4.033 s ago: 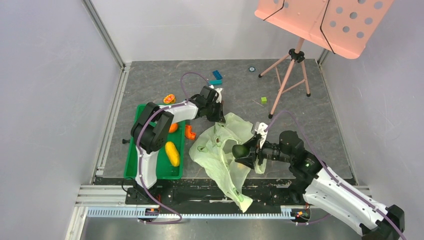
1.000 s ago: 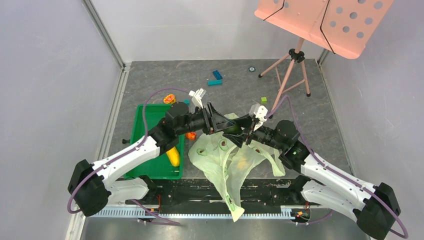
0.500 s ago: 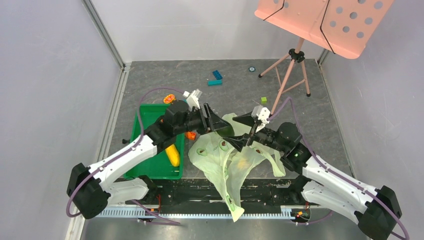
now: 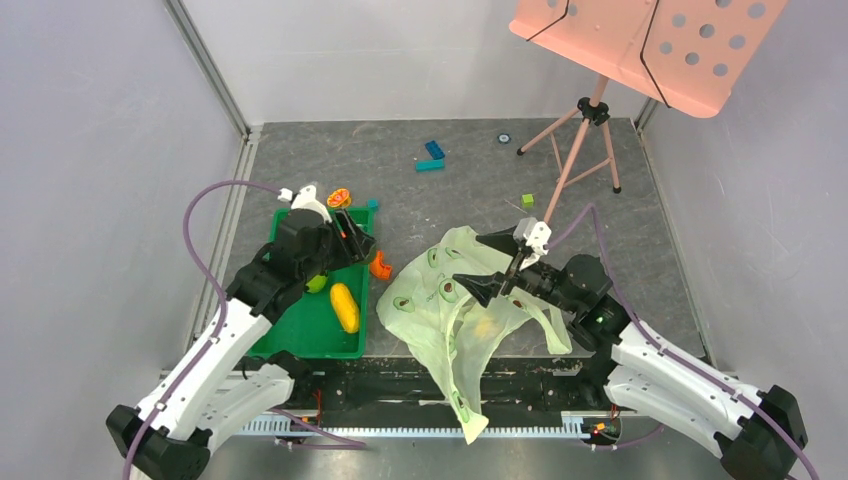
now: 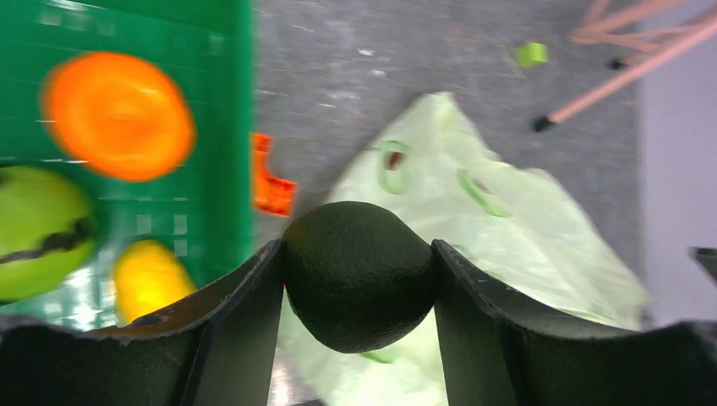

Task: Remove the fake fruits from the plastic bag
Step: Place the fake fruit in the bin.

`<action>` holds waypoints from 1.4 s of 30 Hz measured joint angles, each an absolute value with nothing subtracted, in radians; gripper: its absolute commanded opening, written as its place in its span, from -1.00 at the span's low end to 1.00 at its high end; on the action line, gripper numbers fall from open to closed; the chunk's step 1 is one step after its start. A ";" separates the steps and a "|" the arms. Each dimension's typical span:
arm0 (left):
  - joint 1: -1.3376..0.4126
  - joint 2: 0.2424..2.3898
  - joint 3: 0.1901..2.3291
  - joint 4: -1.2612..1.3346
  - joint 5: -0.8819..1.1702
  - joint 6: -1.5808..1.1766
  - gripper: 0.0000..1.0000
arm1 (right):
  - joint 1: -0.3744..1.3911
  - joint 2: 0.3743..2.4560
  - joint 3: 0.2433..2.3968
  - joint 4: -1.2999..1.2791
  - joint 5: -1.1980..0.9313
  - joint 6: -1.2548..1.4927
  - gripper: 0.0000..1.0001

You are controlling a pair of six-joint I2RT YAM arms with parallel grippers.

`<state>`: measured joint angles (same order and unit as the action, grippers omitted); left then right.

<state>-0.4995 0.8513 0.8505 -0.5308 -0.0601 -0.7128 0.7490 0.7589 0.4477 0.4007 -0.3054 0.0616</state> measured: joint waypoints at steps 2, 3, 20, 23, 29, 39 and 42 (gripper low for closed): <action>-0.500 0.846 0.865 -0.593 -0.144 -0.671 -0.31 | 0.749 0.755 0.443 0.395 -0.297 0.060 0.96; -0.500 0.847 0.871 -0.620 -0.186 -0.649 -0.30 | 0.749 0.754 0.442 0.390 -0.294 0.059 0.96; -0.484 1.071 0.838 -0.709 -0.382 -0.490 -0.31 | 0.749 0.712 0.433 0.327 -0.279 0.054 0.96; -0.484 1.111 0.836 -0.695 -0.376 -0.490 -0.31 | 0.749 0.707 0.425 0.323 -0.278 0.052 0.96; -0.484 1.125 0.790 -0.646 -0.391 -0.493 -0.06 | 0.749 0.708 0.419 0.313 -0.278 0.052 0.96; -0.484 1.166 0.723 -0.620 -0.421 -0.507 0.58 | 0.749 0.666 0.422 0.234 -0.222 0.057 0.96; -0.484 1.166 0.723 -0.613 -0.421 -0.507 0.78 | 0.750 0.666 0.461 0.127 -0.131 0.089 0.96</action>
<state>-0.4835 1.1660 0.7227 -0.6128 -0.4210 -0.5072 0.7502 0.6659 0.4614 0.1268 -0.1314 0.0891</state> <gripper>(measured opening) 0.802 0.979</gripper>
